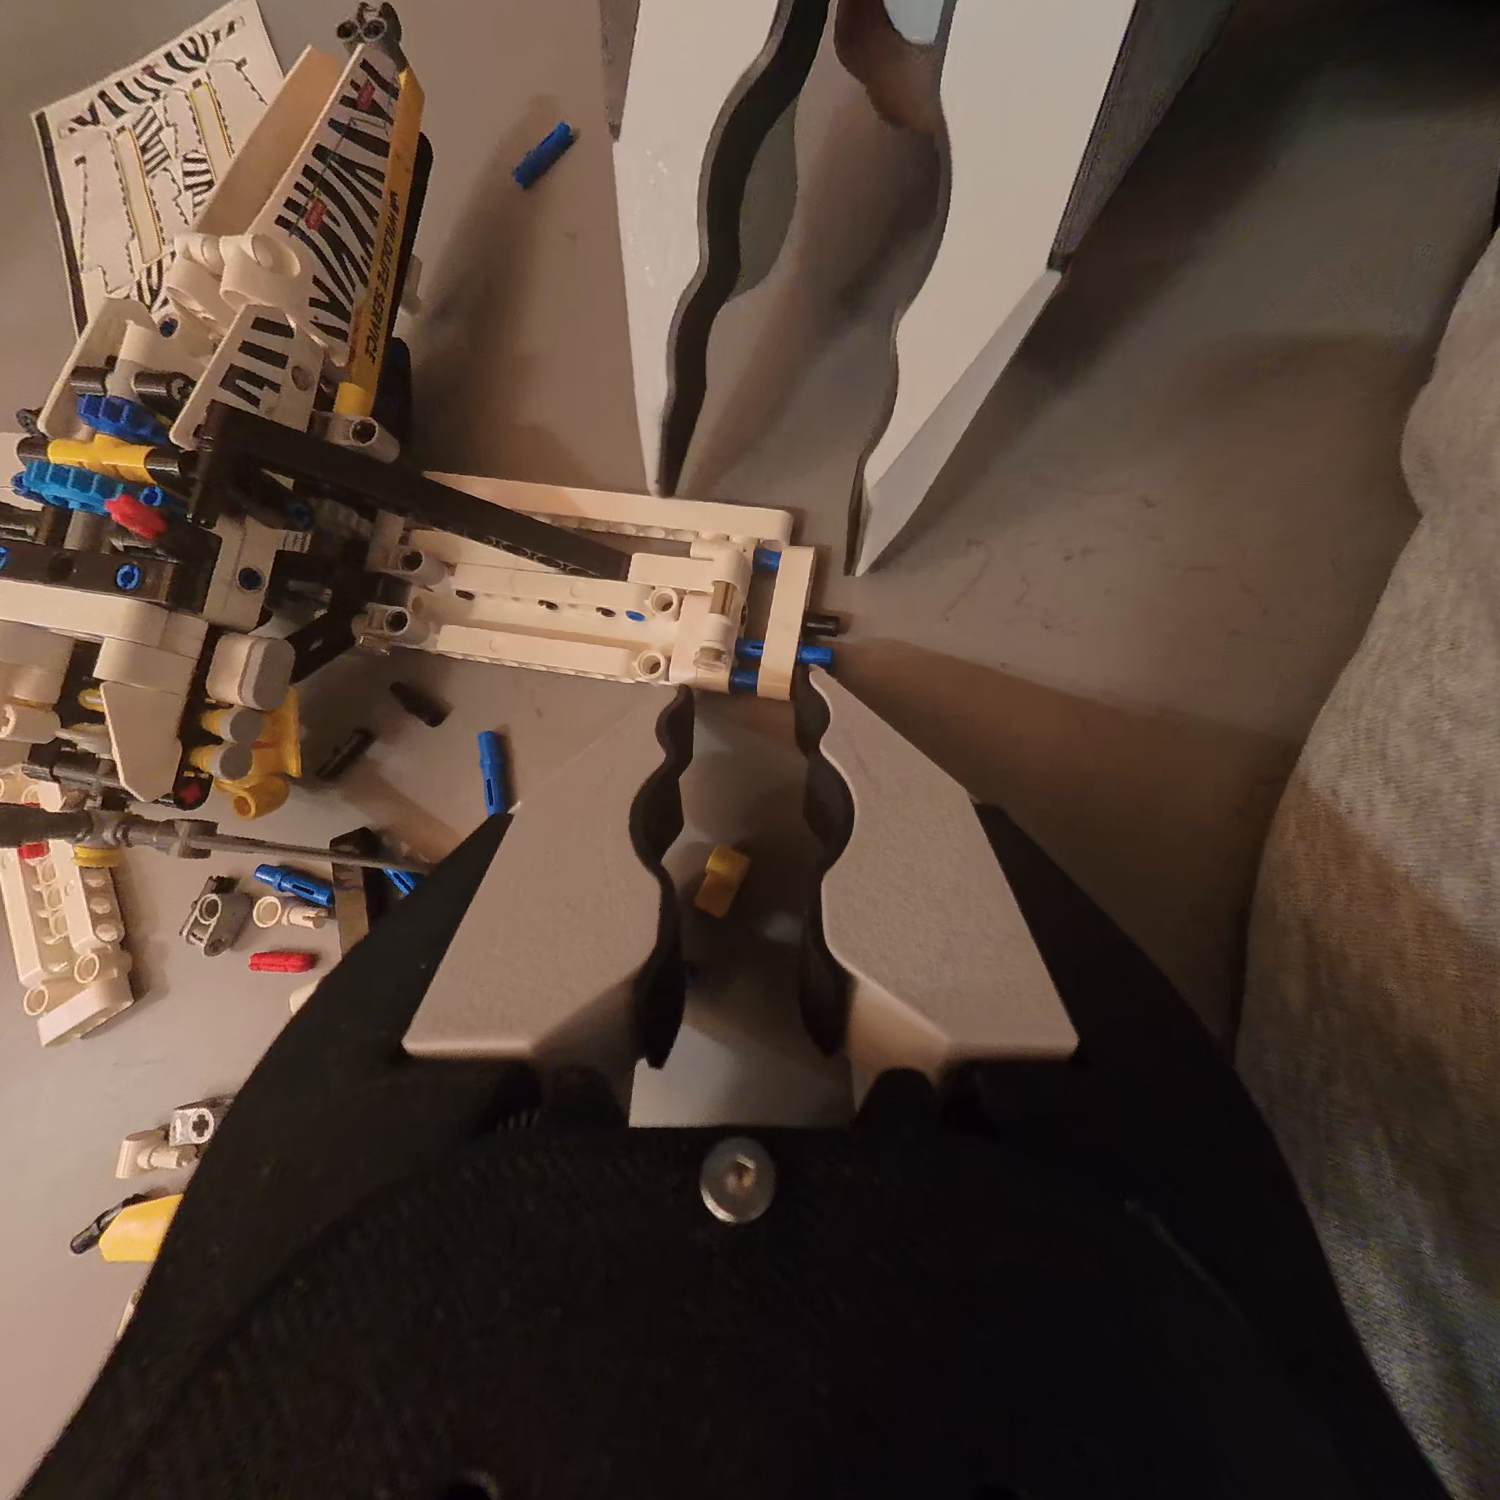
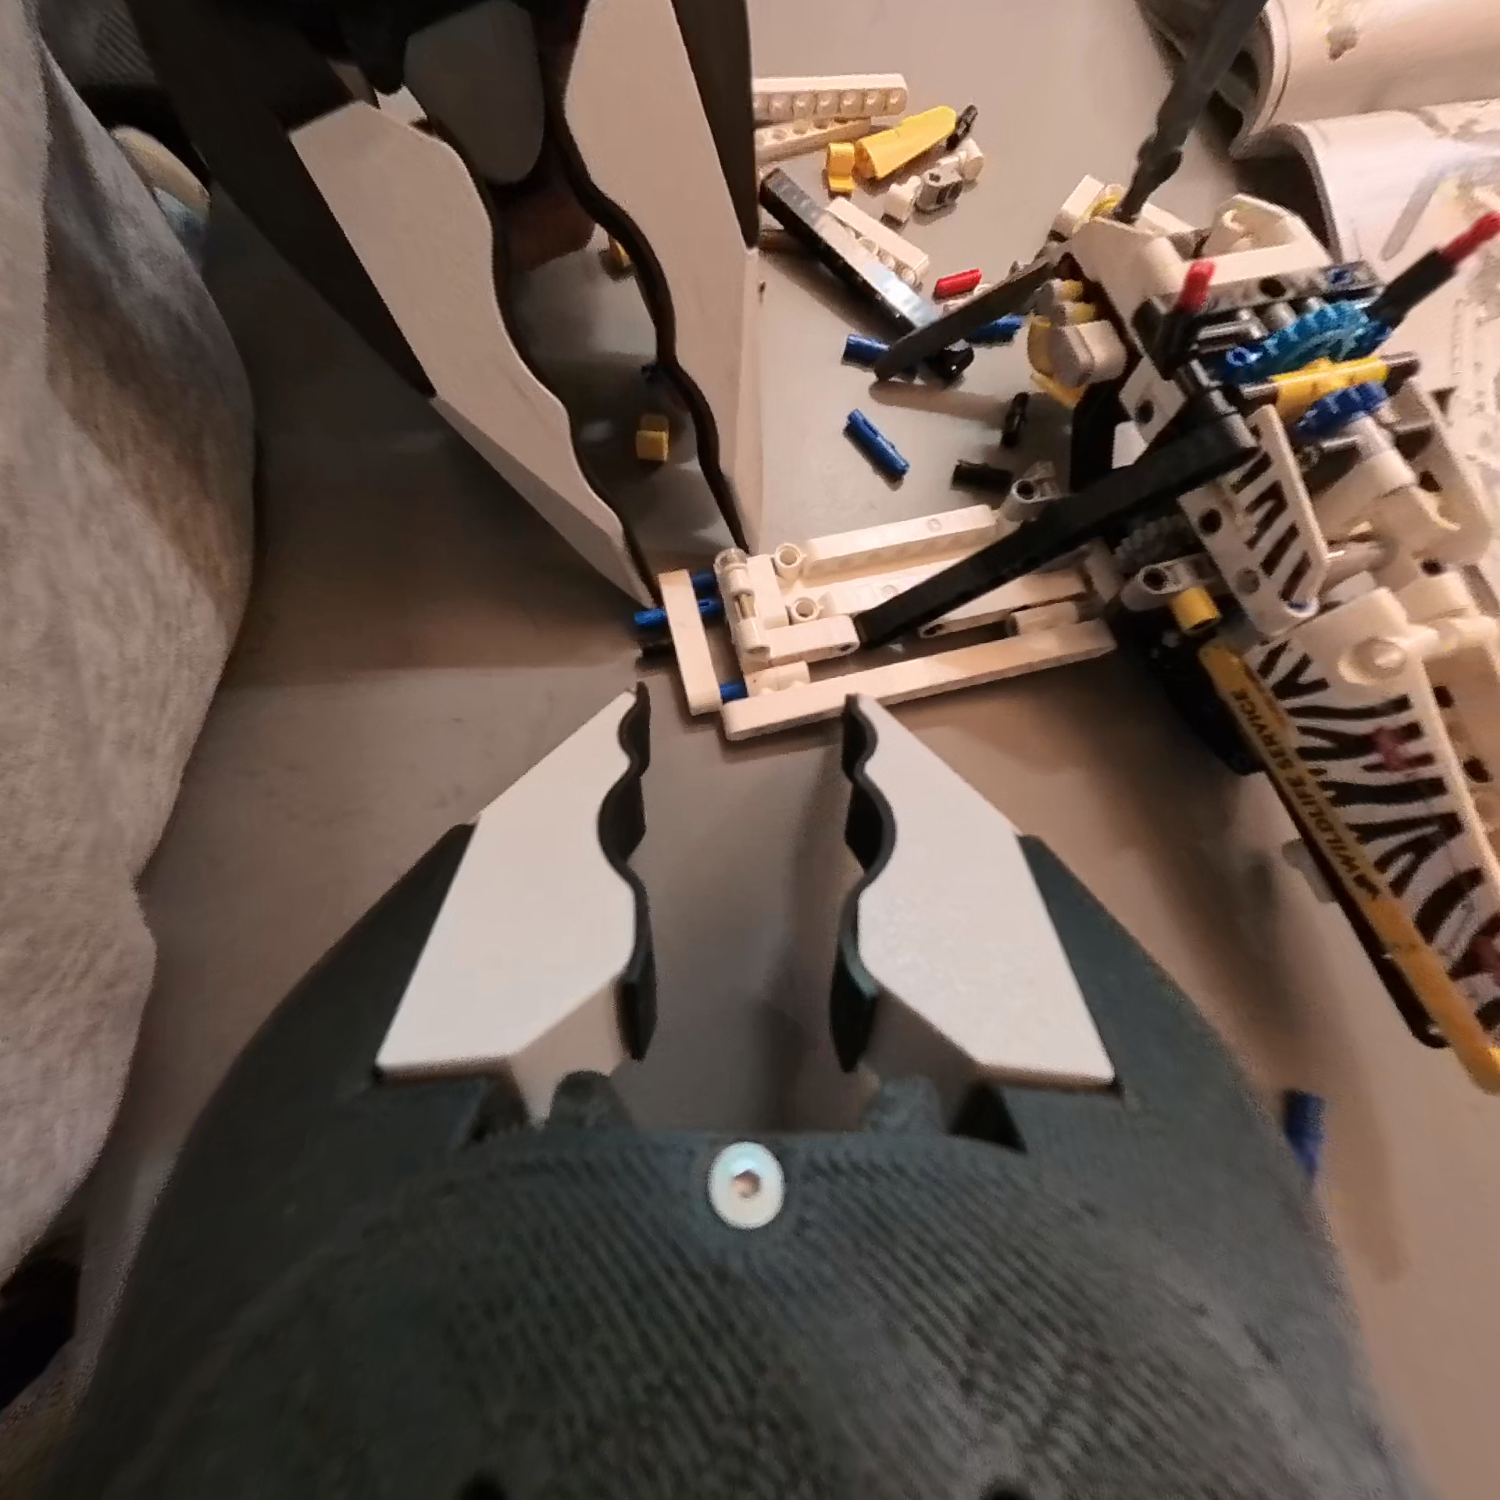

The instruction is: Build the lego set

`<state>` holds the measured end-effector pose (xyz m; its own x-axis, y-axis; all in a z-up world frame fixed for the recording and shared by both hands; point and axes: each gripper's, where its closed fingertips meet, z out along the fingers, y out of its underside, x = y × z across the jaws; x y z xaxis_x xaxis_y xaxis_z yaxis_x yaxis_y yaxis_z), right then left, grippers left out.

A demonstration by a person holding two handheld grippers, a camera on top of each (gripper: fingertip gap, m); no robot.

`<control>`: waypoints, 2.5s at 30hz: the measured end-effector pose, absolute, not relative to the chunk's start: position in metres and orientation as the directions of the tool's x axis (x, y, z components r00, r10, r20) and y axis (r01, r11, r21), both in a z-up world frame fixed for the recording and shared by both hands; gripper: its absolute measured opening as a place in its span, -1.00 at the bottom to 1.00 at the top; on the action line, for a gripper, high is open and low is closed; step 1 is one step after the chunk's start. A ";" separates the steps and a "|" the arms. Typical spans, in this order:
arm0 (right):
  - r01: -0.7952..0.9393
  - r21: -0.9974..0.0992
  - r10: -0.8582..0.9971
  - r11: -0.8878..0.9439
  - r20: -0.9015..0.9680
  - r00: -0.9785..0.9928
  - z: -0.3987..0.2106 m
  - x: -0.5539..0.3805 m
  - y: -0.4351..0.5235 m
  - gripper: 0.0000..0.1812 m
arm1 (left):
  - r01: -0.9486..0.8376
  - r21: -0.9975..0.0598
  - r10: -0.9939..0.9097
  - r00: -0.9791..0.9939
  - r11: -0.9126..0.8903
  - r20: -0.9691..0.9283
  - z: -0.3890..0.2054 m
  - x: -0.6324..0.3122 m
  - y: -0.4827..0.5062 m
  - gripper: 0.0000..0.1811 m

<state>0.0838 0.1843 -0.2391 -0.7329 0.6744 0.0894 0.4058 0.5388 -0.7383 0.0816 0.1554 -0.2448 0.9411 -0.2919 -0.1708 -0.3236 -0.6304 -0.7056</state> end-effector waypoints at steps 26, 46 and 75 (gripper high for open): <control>0.489 -0.745 0.737 0.453 0.005 -0.676 -0.246 0.078 0.190 -0.57 | -0.289 -0.707 -0.289 0.949 -0.646 -0.124 -0.246 0.081 0.156 -0.72; 0.490 -0.750 0.741 0.445 0.002 -0.671 -0.247 0.078 0.189 -0.58 | -0.202 -0.715 -0.225 0.972 -0.669 -0.064 -0.246 0.069 0.158 -0.48; 0.529 -0.756 0.742 0.386 -0.086 -0.665 -0.243 0.080 0.187 -0.63 | -0.166 -0.718 -0.256 0.966 -0.675 0.018 -0.246 0.071 0.163 -0.47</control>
